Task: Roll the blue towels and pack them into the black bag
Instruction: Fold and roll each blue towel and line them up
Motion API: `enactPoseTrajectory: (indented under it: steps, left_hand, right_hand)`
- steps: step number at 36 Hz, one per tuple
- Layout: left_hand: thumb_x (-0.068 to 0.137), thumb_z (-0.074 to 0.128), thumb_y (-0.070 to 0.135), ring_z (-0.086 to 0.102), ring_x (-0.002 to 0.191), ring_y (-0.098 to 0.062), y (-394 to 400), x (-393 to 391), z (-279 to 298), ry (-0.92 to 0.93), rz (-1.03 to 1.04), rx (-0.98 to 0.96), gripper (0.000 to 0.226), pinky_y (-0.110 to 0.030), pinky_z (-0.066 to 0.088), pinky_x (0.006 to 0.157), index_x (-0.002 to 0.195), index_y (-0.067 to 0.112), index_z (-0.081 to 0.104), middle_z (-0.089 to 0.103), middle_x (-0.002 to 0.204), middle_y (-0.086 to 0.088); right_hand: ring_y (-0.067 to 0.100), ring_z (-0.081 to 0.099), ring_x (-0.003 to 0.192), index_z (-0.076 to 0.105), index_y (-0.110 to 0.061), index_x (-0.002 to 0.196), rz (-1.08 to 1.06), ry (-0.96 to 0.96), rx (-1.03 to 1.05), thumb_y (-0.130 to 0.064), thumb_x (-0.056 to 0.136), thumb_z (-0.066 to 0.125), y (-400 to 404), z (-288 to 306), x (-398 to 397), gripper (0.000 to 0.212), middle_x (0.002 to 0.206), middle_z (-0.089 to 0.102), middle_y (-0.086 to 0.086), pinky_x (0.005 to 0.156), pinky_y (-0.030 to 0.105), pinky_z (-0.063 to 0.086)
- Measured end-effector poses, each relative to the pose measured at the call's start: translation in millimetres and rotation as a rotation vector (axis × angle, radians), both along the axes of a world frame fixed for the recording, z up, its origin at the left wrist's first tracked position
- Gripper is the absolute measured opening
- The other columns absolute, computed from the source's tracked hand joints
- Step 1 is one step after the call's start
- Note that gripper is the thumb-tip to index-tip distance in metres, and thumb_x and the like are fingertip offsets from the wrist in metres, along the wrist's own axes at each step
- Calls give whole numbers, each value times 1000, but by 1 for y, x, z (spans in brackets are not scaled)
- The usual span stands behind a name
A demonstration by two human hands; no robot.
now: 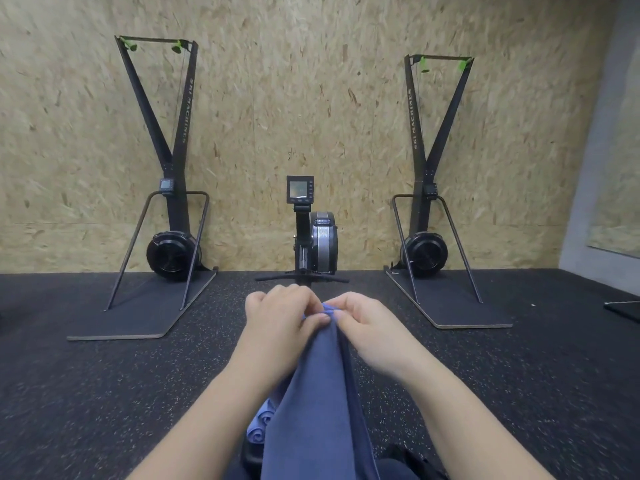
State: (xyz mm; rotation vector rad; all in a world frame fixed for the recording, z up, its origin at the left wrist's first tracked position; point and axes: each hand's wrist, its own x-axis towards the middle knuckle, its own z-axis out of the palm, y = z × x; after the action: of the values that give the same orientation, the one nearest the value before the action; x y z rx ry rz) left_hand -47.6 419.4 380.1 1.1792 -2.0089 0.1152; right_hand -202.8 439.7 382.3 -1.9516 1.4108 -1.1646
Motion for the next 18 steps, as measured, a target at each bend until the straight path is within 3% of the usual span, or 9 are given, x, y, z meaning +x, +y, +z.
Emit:
enactPoseTrajectory:
  steps: [8,12,15,18]
  left_hand:
    - [95,51,37,50,91,-9,3,-4,2,-53,10,-15,13,-23,14,83,85,32,45,55,85,15]
    - [96,51,30,53,87,-22,4,-7,-5,78,-71,8,8,-33,37,79,92,24,49,56,91,9]
    - [96,52,30,53,88,-21,4,-9,-8,137,-74,19,8,-33,37,75,91,25,48,56,93,8]
    - [91,60,26,54,81,-15,4,-9,-5,195,-87,-7,9,-28,35,71,86,23,52,56,81,13]
  right_hand:
    - [2,60,90,63,-35,93,-35,202,-24,-24,96,45,7,9,-3,22,95,68,-15,86,33,50]
    - [-8,53,78,61,-33,101,-32,265,-53,-22,97,41,13,18,-4,24,91,62,-17,65,14,40]
    - [-12,48,61,61,-33,101,-8,259,-46,-21,96,42,12,20,-5,23,75,57,-19,53,12,33]
    - [-10,55,67,63,-31,98,40,130,-15,-31,93,55,8,17,-7,10,78,68,-15,67,19,45]
